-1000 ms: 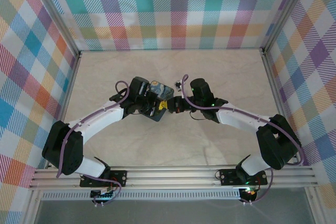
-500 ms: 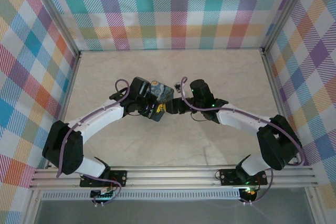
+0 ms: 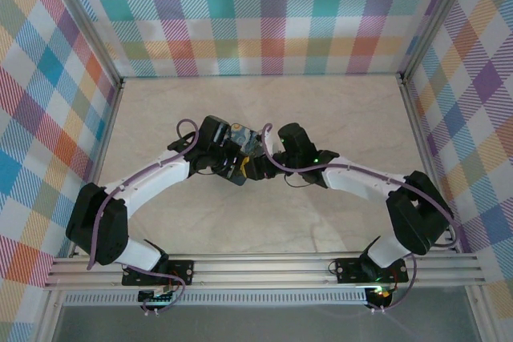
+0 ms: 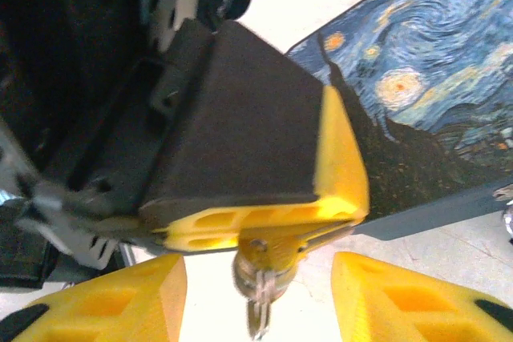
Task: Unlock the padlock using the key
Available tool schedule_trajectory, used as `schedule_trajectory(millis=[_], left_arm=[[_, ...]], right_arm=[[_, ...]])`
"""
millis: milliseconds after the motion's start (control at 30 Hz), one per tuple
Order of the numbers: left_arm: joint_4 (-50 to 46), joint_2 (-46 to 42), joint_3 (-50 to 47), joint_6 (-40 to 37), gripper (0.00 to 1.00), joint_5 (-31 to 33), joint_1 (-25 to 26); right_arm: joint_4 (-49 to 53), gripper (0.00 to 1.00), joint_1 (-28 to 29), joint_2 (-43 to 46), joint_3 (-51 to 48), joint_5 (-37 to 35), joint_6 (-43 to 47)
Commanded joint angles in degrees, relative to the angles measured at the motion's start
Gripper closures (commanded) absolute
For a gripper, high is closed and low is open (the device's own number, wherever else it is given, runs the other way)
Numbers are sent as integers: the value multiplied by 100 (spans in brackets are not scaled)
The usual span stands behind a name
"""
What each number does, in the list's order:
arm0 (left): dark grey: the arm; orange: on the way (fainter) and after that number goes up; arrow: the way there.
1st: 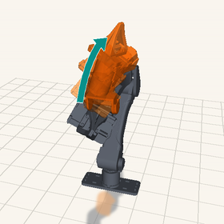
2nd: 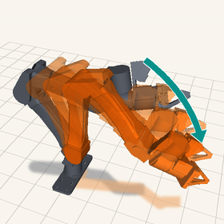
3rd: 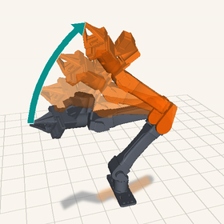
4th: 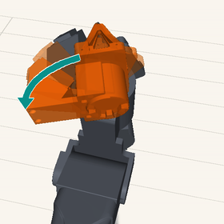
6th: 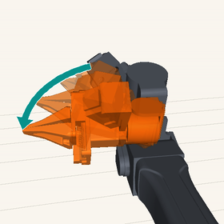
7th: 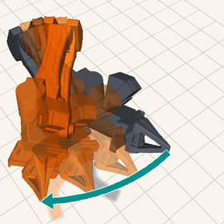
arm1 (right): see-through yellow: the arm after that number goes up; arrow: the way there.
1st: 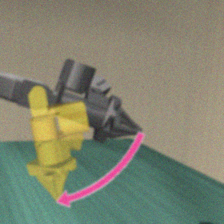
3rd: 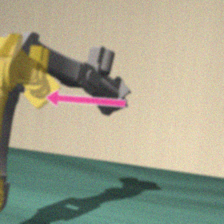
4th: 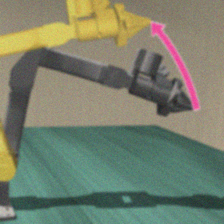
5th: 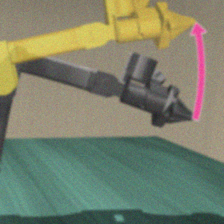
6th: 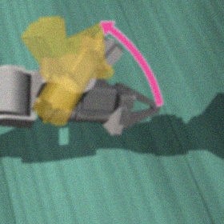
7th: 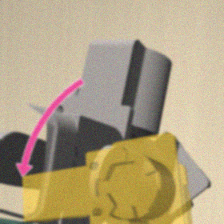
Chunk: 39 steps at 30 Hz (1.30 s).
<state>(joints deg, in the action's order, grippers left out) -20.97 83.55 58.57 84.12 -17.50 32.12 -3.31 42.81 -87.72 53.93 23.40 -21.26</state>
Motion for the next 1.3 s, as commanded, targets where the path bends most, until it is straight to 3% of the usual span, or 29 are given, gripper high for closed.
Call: schedule_trajectory(millis=[0,333,467,500,533,733,1067,1267], left_arm=[[-93,57,176,-100,100,-70,8],[-158,74,179,-141,100,-70,49],[-195,105,182,-168,100,-65,58],[-225,108,182,-174,100,-53,66],[-240,102,177,-172,93,-37,66],[-407,48,108,-290,75,110,16],[-129,83,-13,-221,73,-59,-48],[-87,103,32,-210,74,-148,-54]], right_arm=[[51,57,35,-117,188,-471,-2],[-462,73,34,-102,83,-768,-268],[-353,87,35,22,46,-854,-154],[-320,90,35,51,32,-868,-134],[-282,91,35,93,17,-893,-121],[32,94,11,278,-115,-869,-1],[-238,95,-272,329,-304,379,-164],[-345,95,-299,160,-252,678,-228]])
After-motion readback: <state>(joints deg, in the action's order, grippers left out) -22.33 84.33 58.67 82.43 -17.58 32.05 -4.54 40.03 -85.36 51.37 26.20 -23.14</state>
